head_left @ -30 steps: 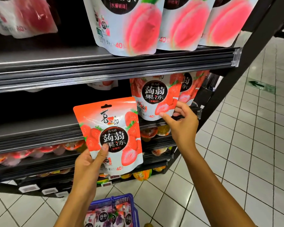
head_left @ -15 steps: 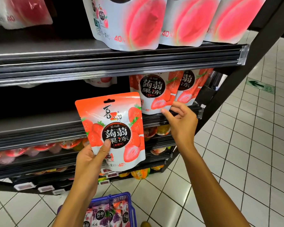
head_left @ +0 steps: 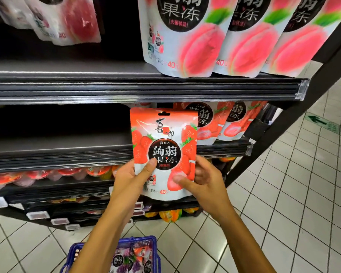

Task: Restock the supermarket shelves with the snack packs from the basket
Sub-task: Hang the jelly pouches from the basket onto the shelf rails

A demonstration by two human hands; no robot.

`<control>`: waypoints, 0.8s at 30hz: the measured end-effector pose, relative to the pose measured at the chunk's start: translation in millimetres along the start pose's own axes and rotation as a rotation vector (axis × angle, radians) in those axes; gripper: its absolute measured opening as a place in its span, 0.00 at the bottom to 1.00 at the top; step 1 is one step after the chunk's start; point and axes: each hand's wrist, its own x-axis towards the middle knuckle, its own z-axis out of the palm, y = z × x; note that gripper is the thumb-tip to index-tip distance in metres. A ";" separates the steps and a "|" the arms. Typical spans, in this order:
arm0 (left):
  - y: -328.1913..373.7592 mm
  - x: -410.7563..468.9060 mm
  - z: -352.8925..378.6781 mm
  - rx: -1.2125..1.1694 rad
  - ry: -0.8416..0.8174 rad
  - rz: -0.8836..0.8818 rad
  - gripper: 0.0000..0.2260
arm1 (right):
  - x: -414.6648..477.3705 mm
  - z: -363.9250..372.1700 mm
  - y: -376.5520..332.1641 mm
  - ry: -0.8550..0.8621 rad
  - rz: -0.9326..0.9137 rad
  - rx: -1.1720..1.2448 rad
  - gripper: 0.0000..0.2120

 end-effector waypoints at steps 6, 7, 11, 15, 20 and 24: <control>11.1 -4.2 4.1 0.230 0.213 0.357 0.24 | 21.9 6.7 -20.8 0.166 -0.080 0.025 0.18; 9.4 -7.2 5.4 0.316 0.217 0.420 0.21 | 27.9 8.7 -23.6 0.182 -0.097 0.004 0.18; 1.7 -11.7 19.9 0.598 0.112 0.515 0.19 | 50.9 15.7 -27.9 0.217 -0.161 -0.044 0.16; -5.7 -5.0 28.1 0.704 0.043 0.420 0.24 | 62.8 20.6 -25.6 0.218 -0.210 -0.123 0.13; -17.0 -3.9 29.0 0.914 0.052 0.428 0.27 | 52.8 14.1 -14.2 0.162 -0.122 -0.211 0.17; -23.2 -3.2 27.9 0.959 0.048 0.437 0.28 | 41.4 5.8 -4.7 0.347 -0.044 -0.533 0.15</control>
